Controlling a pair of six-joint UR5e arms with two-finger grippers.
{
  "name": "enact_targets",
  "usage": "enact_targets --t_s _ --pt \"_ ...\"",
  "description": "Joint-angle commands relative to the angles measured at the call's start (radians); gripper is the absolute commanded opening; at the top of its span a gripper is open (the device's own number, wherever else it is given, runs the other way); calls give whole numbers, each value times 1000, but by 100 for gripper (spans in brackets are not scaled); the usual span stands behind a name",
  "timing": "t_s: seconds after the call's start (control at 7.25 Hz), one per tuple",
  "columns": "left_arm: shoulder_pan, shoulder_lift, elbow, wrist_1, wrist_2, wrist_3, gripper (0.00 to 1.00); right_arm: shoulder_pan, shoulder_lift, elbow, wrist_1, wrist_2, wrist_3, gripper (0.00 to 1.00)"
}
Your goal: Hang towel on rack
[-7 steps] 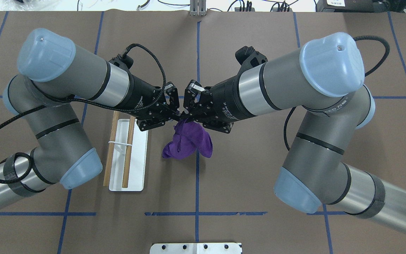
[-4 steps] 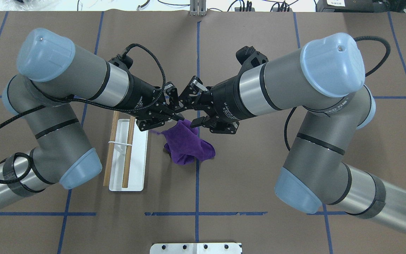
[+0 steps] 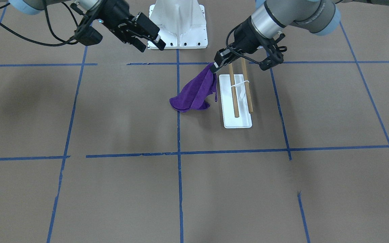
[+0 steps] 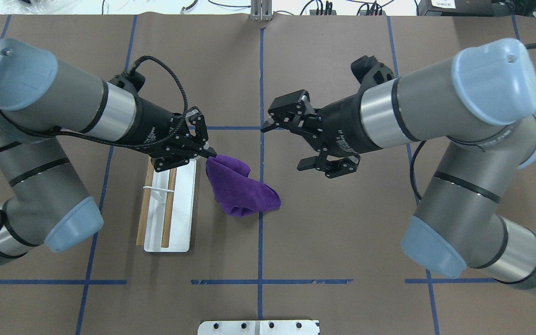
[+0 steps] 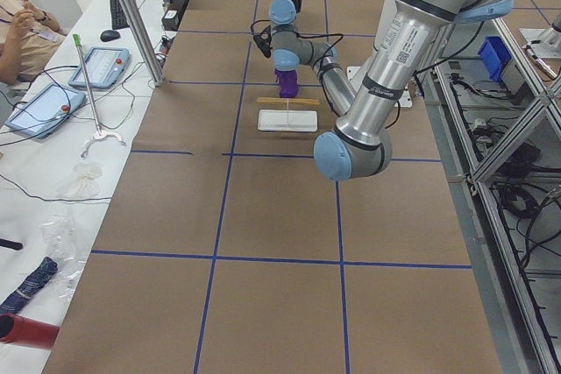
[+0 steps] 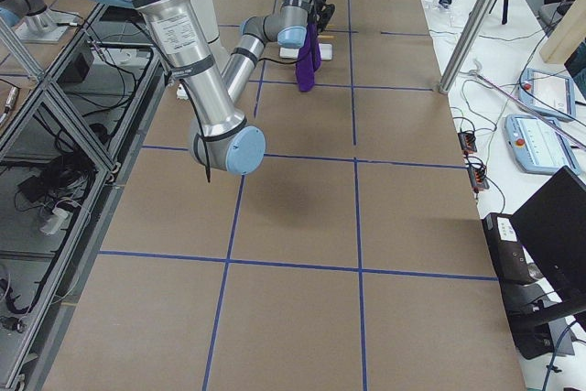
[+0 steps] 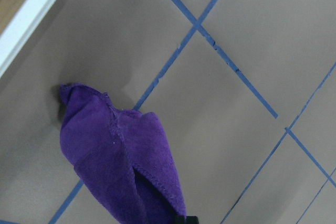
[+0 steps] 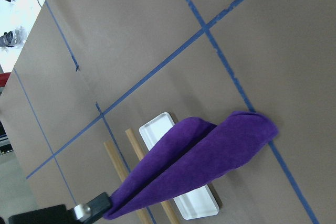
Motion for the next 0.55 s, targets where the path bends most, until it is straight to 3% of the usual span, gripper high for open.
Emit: enact_targets --t_s 0.0,0.14,0.28,0.41 --pt "-83 195 -107 -2 -9 225 0 28 -48 7 -1 17 -2 100" --pt "-140 316 -168 -4 -85 380 0 27 -62 1 -1 13 -3 100" --pt "-230 378 -169 -5 -153 514 0 27 -62 -11 2 10 -5 100" --pt "-249 424 -161 -13 -157 576 0 27 -62 -15 2 9 -5 100"
